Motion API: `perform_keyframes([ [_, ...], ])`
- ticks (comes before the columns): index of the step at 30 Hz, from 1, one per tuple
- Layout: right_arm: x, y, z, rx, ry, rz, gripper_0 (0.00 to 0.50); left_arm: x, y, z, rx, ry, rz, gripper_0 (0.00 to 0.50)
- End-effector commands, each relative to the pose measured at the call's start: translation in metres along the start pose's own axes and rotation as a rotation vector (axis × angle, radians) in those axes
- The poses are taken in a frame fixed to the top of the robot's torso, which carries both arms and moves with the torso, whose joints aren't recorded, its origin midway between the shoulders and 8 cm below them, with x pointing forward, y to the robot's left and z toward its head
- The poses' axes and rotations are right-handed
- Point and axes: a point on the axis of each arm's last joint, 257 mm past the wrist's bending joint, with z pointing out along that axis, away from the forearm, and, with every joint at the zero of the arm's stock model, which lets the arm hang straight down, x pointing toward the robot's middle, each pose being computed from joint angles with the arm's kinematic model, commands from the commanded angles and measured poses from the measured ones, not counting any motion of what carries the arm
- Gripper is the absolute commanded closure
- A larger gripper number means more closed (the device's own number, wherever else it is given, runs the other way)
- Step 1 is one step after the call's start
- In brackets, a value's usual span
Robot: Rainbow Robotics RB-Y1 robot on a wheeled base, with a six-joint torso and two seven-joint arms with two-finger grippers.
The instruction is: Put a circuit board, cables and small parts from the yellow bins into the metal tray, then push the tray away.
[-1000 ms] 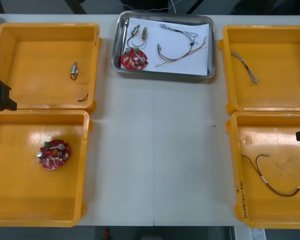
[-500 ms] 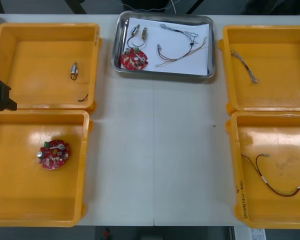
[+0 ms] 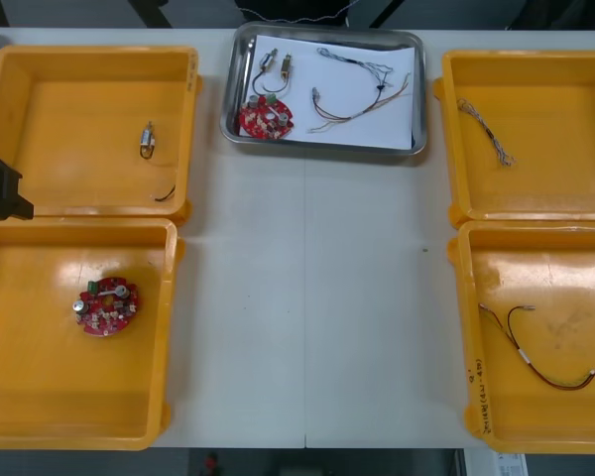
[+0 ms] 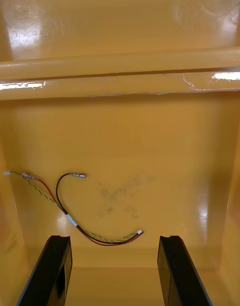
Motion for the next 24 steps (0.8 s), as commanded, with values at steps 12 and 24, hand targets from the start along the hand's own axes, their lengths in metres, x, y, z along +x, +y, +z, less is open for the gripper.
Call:
perform_keyframes([
  [12,-0.0147,-0.0079,-0.0162,0.029,-0.035,-0.046,0.000,-0.0001,0.0031,-0.0049,-0.003,-0.020,0.072,0.000],
  [24,-0.0147,-0.0079,-0.0162,0.029,-0.035,-0.046,0.000,-0.0001,0.0031,-0.0049,-0.003,-0.020,0.072,0.000],
])
